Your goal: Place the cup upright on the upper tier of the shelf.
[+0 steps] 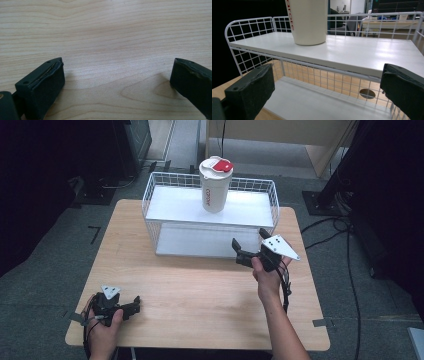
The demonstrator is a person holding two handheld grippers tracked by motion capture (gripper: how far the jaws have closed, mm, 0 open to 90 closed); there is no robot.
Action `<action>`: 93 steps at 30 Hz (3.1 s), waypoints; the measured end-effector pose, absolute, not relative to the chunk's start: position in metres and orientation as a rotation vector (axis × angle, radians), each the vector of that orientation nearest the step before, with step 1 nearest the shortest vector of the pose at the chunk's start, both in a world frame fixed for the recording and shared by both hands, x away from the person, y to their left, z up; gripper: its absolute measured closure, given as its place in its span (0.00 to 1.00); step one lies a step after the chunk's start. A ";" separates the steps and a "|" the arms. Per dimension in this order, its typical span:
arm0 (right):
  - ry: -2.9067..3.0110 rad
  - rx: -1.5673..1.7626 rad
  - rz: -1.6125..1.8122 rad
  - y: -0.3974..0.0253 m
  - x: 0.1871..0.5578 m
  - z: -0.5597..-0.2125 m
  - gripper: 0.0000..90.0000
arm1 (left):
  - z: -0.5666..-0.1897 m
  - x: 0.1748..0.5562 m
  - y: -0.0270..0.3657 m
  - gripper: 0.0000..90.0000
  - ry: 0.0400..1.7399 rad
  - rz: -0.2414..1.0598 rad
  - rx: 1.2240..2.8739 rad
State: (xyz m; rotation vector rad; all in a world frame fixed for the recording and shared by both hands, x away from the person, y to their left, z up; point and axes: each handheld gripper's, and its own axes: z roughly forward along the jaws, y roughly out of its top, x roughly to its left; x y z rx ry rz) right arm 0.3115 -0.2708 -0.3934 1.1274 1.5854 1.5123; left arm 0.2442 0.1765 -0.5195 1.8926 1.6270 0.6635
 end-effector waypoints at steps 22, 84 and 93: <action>1.575 1.220 1.421 -0.319 0.279 -0.425 0.00 | -0.519 0.244 0.176 0.00 1.630 0.659 1.892; 1.590 1.526 1.092 -0.431 0.194 -0.513 0.00 | -0.519 0.244 0.176 0.00 1.630 0.659 1.891; 1.661 1.594 1.020 -0.435 0.192 -0.520 0.00 | -0.519 0.244 0.176 0.00 1.634 0.660 1.887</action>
